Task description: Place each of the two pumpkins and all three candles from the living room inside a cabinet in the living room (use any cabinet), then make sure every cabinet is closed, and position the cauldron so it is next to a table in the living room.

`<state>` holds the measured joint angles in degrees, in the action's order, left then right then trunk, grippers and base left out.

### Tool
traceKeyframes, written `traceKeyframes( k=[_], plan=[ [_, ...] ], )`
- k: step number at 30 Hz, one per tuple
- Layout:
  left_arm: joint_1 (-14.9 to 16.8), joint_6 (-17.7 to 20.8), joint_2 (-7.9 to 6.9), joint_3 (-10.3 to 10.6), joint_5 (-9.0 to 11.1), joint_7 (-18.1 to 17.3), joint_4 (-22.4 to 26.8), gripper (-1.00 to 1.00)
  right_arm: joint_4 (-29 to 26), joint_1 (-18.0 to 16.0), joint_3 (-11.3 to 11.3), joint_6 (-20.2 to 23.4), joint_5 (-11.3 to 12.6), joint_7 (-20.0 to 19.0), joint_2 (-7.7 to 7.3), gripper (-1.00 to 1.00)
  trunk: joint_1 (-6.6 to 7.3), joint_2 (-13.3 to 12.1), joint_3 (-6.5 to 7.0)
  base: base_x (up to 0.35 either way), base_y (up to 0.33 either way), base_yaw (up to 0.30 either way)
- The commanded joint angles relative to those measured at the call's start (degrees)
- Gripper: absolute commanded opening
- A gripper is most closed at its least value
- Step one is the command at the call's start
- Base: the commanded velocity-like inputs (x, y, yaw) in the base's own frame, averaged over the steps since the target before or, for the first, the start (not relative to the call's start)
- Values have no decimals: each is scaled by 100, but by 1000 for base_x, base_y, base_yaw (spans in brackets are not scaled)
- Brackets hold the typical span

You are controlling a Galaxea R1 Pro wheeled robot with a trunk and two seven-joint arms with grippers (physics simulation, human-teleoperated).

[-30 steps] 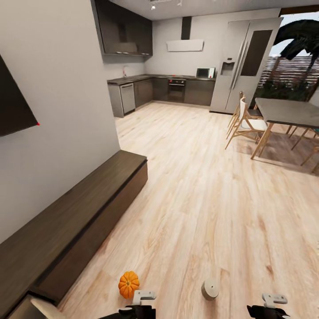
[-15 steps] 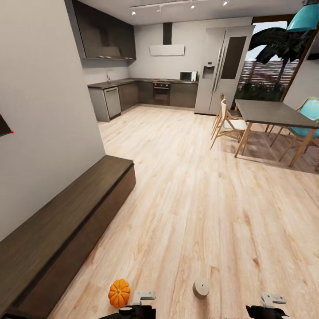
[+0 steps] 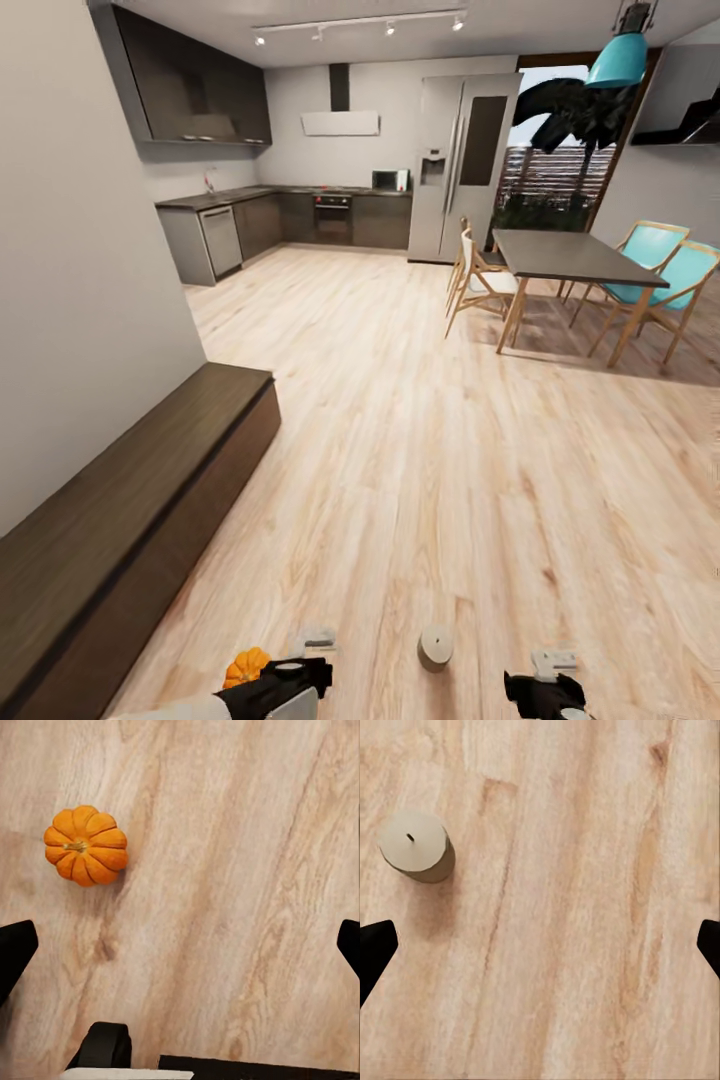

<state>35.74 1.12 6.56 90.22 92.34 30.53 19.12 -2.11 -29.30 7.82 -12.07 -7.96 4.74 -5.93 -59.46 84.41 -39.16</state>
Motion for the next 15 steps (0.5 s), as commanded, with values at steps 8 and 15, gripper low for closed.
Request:
traceKeyframes(
  k=[8,15],
  plan=[
    [68,-19,-24,-21,3,164,-260,100,-221,-405,9,184,-125,227,705,100,0,0,61,0,0,-193],
    [65,-30,-66,-28,11,164,-284,100,-226,-410,9,177,-131,221,713,100,0,0,115,0,0,-192]
  ],
)
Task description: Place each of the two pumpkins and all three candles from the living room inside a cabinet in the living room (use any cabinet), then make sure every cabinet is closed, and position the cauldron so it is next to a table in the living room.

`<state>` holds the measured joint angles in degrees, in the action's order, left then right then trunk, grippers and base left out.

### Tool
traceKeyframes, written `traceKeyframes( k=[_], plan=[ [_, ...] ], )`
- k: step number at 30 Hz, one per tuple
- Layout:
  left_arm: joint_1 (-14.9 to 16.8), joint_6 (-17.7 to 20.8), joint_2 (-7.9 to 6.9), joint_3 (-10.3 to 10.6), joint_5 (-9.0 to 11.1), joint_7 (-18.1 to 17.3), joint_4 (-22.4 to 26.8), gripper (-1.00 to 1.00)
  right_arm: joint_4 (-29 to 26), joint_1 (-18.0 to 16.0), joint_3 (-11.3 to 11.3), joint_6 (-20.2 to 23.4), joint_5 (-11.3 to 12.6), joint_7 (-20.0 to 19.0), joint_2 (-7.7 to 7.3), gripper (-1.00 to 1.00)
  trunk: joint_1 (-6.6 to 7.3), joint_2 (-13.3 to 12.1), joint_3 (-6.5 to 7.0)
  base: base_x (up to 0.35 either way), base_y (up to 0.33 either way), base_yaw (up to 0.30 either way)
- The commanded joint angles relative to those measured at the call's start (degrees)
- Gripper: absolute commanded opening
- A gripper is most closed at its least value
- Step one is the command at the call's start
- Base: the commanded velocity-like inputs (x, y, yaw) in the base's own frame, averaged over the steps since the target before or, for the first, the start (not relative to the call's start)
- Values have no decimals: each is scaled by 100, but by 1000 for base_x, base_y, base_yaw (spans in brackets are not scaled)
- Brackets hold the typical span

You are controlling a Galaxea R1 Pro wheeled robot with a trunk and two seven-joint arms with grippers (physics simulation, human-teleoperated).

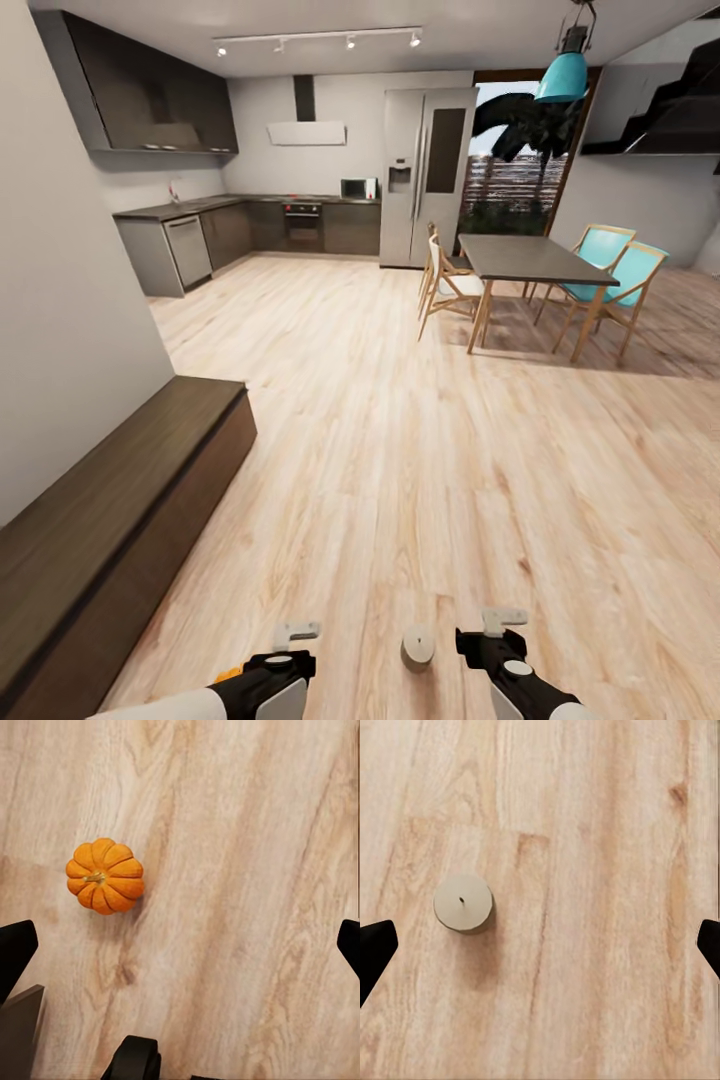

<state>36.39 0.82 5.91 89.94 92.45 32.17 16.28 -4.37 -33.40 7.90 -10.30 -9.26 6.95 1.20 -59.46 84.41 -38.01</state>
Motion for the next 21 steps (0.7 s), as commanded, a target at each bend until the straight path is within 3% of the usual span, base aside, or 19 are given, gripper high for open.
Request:
traceKeyframes(
  k=[1,15,21],
  plan=[
    [0,-1,-4,-1,0,0,-1,100,2,0,1,0,0,0,1,100,0,0,8,0,0,-190],
    [0,-3,-11,-2,1,0,-6,100,0,17,-194,-16,3,2,11,100,0,0,116,0,0,-187],
    [0,-3,-10,-6,1,0,-5,100,7,22,-199,-8,15,-16,12,100,0,0,128,0,0,-50]
  ],
)
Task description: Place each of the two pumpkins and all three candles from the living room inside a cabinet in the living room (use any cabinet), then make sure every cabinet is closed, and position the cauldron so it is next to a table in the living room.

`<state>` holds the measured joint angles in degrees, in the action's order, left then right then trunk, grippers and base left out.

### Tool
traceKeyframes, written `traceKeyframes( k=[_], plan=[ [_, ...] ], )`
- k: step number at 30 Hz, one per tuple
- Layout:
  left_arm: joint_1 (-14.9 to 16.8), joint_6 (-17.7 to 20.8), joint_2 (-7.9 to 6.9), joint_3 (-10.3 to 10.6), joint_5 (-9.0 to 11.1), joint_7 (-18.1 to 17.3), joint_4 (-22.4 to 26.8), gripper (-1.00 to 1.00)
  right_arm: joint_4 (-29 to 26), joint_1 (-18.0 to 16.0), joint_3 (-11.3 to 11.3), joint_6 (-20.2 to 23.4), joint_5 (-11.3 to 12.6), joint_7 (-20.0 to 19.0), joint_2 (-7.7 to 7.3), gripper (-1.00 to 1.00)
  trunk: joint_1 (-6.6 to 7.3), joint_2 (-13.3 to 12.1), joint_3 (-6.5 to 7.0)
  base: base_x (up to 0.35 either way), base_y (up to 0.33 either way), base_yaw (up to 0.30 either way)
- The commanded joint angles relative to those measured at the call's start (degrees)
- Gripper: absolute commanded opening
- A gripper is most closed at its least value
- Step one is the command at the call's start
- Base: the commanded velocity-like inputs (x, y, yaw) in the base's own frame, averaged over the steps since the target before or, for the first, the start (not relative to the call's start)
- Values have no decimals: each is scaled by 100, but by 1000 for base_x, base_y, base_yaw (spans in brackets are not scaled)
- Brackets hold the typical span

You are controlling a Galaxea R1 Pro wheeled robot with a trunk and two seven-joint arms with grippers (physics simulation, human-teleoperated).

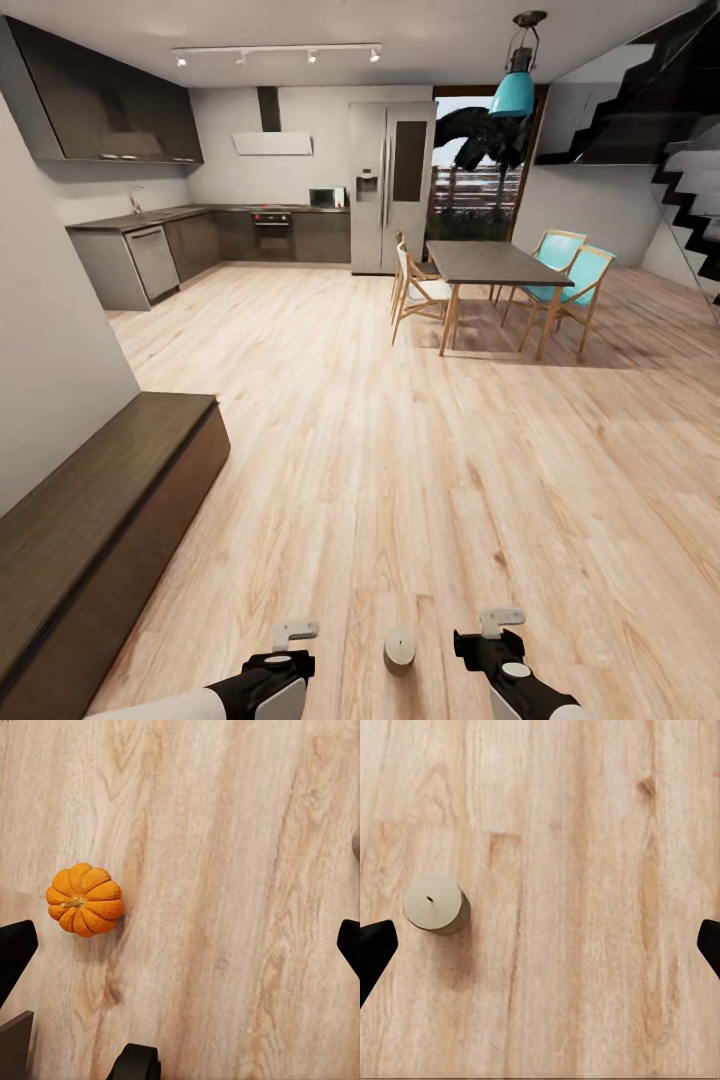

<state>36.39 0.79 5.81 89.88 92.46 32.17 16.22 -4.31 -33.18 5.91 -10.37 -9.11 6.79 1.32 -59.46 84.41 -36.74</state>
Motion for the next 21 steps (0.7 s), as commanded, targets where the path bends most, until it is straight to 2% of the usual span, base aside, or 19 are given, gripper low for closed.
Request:
traceKeyframes(
  k=[1,6,11,21],
  plan=[
    [0,0,1,-2,0,0,1,100,4,2,-3,8,3,-4,0,100,0,0,0,0,0,-5],
    [0,0,0,-5,0,0,-1,100,-16,4,-26,-18,-2,-3,7,100,0,0,1,0,0,-1],
    [0,0,-1,-5,7,0,-4,100,-25,5,-43,-15,-10,1,98,100,0,0,-5,0,0,0],
    [0,0,-1,-3,8,-5,-2,100,-18,5,-46,-9,-12,16,150,100,0,0,-87,0,0,0]
  ],
)
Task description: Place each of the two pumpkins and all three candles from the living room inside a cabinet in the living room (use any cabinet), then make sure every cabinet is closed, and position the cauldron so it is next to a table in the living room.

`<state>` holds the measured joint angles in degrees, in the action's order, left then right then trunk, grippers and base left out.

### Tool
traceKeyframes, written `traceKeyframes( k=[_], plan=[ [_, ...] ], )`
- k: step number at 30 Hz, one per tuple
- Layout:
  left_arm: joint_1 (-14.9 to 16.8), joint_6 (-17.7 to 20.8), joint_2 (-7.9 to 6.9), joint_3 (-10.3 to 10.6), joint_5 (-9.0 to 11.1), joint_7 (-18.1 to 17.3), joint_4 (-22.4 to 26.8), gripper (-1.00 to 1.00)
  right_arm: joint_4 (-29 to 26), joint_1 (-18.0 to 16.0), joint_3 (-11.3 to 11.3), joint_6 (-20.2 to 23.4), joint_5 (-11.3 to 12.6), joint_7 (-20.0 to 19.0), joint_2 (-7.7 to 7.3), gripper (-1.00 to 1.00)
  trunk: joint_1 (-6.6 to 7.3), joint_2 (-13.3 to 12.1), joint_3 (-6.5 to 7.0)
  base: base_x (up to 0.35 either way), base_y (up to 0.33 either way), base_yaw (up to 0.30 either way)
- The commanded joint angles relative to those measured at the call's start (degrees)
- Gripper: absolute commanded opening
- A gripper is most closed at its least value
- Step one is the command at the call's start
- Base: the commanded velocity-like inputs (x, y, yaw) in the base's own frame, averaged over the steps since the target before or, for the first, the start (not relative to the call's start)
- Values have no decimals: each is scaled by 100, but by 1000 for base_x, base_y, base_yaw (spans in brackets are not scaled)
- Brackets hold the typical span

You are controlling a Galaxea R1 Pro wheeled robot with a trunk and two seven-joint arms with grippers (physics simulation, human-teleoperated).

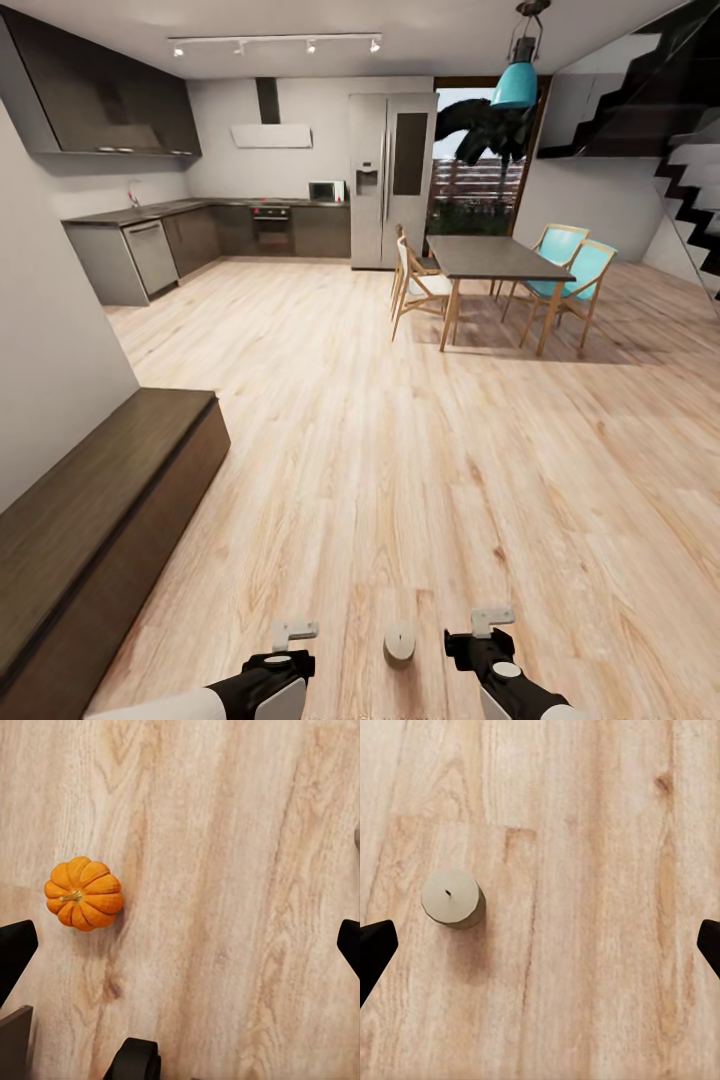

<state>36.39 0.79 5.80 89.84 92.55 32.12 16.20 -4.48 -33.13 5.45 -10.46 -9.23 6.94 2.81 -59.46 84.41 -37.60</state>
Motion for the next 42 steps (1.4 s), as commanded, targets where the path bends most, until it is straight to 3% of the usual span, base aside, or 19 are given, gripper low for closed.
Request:
traceKeyframes(
  k=[1,15,29,31,34,35,39,42],
  plan=[
    [0,0,2,-1,0,-1,1,100,0,0,0,0,0,0,0,100,0,0,-9,0,0,0],
    [0,-4,0,7,0,-257,-3,100,9,17,0,-14,0,-9,6,100,0,0,-137,265,-4,0],
    [0,0,-47,-28,28,-265,-3,100,9,34,0,-4,8,-13,8,100,0,0,-199,248,-20,0],
    [0,3,-105,-173,33,-267,-3,100,12,35,0,-2,8,-24,14,100,0,0,-199,6,0,0],
    [0,33,-201,-719,29,-530,-3,100,234,35,-396,262,-494,-86,282,100,0,0,-199,2,0,0],
    [7,65,-272,-932,31,-683,-1,100,377,35,-582,693,-728,-111,408,100,0,0,-199,0,0,0],
    [45,75,-284,-966,26,-697,41,100,349,20,-596,1082,-757,-127,422,100,0,0,-199,0,0,0],
    [307,202,-274,-1095,32,-697,121,100,282,-16,-597,1193,-757,-338,422,100,0,0,-199,0,0,0]
  ],
)
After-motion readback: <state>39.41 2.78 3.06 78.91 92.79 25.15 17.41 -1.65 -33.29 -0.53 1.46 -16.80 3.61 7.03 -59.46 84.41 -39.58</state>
